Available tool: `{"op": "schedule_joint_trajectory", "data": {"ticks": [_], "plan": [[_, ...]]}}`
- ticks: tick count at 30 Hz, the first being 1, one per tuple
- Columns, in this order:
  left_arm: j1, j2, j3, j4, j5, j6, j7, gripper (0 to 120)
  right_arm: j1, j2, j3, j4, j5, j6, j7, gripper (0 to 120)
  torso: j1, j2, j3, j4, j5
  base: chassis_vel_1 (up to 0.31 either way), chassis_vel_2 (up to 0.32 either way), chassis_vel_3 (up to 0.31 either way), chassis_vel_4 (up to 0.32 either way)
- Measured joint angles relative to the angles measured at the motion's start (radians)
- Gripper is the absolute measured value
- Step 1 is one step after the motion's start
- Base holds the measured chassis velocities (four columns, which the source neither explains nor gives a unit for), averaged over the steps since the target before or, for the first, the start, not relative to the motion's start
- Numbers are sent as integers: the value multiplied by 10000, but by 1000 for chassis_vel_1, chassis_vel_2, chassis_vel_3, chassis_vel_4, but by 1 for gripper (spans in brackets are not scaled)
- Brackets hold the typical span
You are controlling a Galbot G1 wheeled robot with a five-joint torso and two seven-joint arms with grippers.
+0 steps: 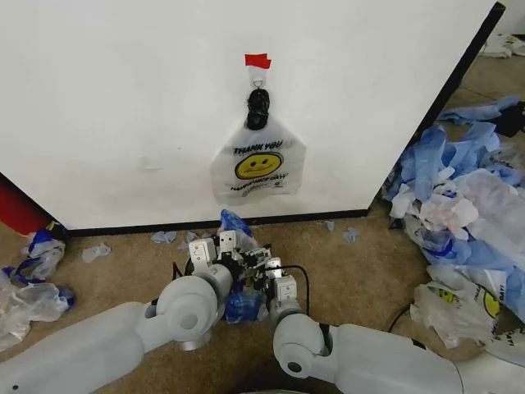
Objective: Pick up the garbage bag from the wall and place it over the trash bin.
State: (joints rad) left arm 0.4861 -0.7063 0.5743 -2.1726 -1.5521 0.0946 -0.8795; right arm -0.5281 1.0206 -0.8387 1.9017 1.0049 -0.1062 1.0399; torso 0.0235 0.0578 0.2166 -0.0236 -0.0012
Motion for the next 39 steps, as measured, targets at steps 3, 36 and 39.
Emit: {"op": "schedule_joint_trajectory", "data": {"ticks": [3, 36, 39], "plan": [[-183, 190, 91, 106, -17, 27, 131, 94, 13, 37, -10, -1, 0, 1, -3, 2, 0, 0, 0, 0, -1, 0, 0, 0, 0], [-2774, 170, 1243, 134, -2327, 709, -670, 93, -60, -71, 74, 100, -102, -7, -41, 2, 1, -1, 2, -1, 2, 0, 0, 0, 0], [-3183, -50, 1529, 478, -2788, 849, -928, 93, -93, -120, 115, 127, -120, 0, -60, 2, 1, -1, 1, -2, 1, 0, 0, 0, 0]]}}
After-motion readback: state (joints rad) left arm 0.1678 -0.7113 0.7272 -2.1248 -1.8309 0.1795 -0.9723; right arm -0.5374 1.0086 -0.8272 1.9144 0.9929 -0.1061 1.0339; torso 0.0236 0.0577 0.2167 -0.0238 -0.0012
